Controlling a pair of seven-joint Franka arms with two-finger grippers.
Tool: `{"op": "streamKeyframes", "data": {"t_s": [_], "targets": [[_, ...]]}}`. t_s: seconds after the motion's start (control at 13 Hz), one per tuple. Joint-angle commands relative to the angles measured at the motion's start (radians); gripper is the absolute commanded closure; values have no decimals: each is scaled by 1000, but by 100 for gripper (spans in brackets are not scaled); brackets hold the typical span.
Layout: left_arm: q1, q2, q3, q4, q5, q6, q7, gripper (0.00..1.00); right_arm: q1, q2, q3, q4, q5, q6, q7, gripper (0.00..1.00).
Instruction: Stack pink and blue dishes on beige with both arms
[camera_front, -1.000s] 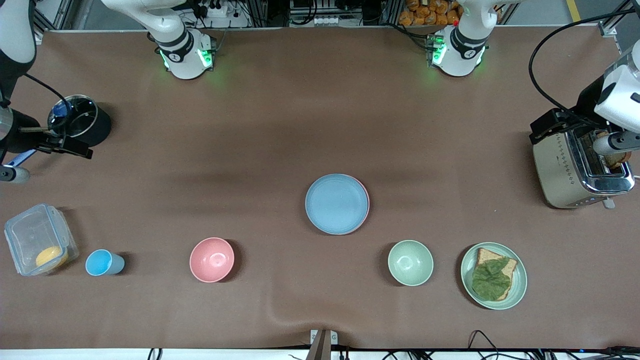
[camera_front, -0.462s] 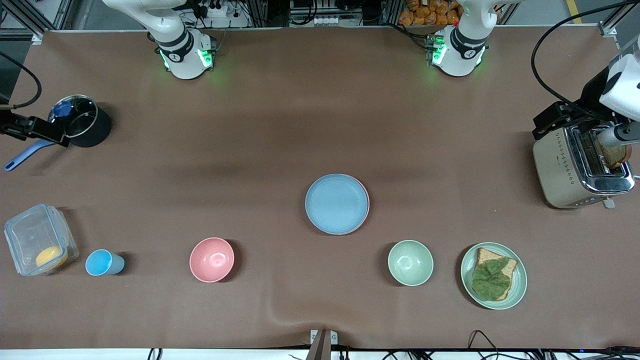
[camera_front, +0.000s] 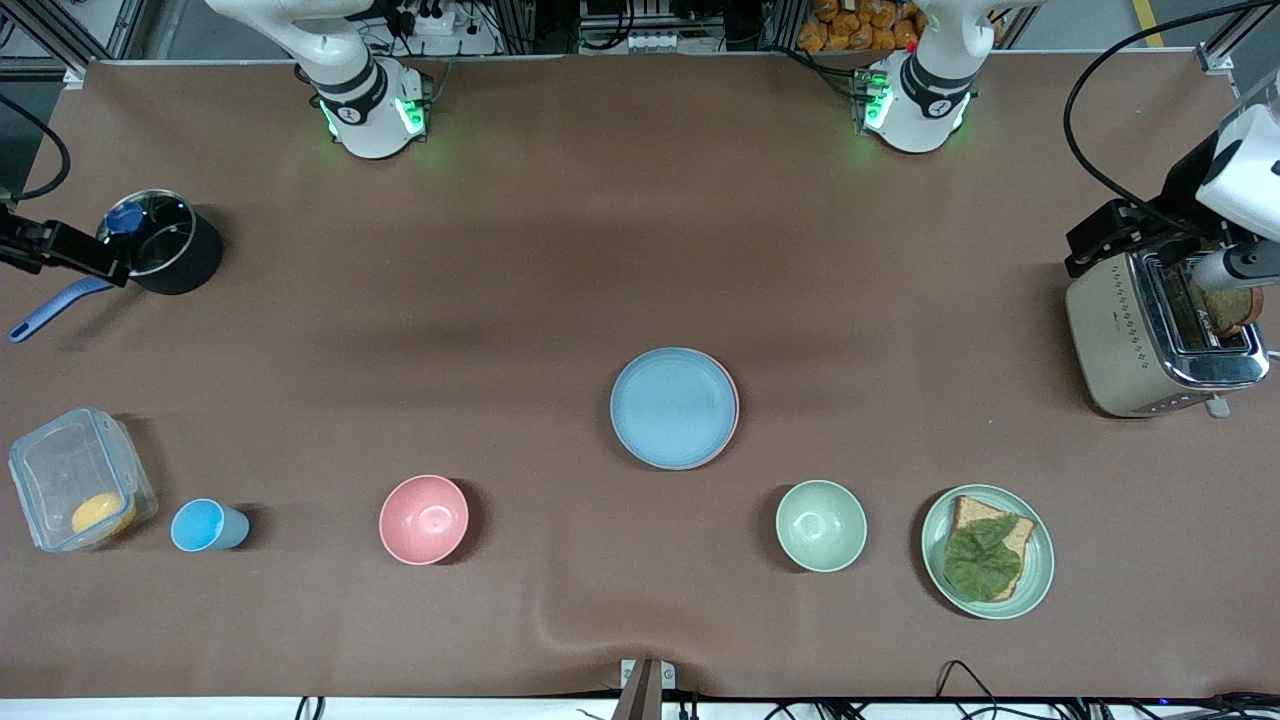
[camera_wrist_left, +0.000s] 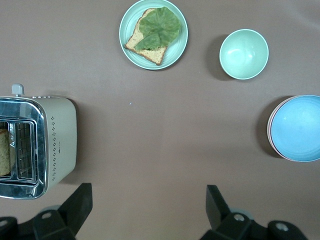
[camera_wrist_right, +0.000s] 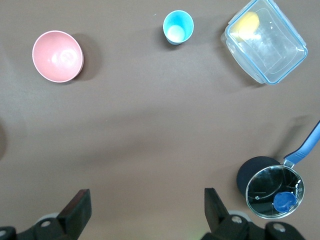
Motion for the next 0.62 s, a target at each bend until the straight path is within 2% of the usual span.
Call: {"op": "streamKeyframes", "data": {"t_s": [0.0, 0.54], "targets": [[7, -3, -2, 7, -23, -15, 12, 0, -32, -5, 37, 6, -13, 29, 10, 0], [-7, 0, -2, 11, -15, -16, 19, 0, -16, 5, 40, 7, -20, 32, 10, 0]]}}
